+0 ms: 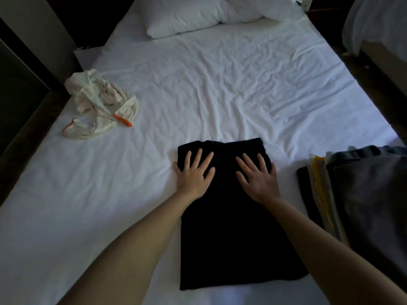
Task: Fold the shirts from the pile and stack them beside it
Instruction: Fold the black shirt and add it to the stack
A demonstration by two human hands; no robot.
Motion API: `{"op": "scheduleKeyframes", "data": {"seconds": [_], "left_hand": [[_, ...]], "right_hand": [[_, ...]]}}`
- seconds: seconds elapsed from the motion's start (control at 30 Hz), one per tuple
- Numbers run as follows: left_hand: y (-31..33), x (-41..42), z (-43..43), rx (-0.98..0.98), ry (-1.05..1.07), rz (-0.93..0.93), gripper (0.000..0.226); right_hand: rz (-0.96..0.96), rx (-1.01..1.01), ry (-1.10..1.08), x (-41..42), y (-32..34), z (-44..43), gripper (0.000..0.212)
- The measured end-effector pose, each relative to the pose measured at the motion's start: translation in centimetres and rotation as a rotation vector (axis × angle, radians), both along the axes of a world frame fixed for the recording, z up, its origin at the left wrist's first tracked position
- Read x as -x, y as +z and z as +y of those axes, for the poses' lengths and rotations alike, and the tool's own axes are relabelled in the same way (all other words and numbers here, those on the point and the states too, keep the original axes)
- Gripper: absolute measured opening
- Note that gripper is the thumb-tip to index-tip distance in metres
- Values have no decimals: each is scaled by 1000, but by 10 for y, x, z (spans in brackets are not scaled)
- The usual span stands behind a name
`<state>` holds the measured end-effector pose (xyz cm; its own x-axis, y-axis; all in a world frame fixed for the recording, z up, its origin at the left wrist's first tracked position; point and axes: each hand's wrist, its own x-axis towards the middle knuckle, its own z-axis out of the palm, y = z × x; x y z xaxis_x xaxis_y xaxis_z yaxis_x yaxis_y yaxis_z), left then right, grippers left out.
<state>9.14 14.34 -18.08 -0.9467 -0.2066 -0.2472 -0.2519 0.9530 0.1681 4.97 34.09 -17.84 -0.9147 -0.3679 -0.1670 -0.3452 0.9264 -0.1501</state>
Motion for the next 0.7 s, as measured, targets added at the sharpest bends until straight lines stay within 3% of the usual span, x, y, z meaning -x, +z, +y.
{"op": "scheduleKeyframes", "data": {"seconds": [0.1,0.3,0.4,0.47,0.53,0.63,0.7], "left_hand": [[-10,-2,2,25,7,55,53],[-3,-17,12,99,4,106,55],[-3,-43,19,107,-119,149,56],[-1,-65,24,50,-277,230,56],[3,-85,32,3,-395,190,61],[4,-117,42,-18,-452,121,68],[3,-139,49,25,-506,175,58]], "right_hand": [[10,11,10,-2,-6,-2,77],[108,-46,19,-15,-3,-4,76],[112,-34,129,-34,2,-1,76],[95,-1,226,-54,3,3,72],[144,25,286,-76,0,8,61],[189,38,282,-108,-4,18,51],[210,72,307,-130,-6,27,47]]}}
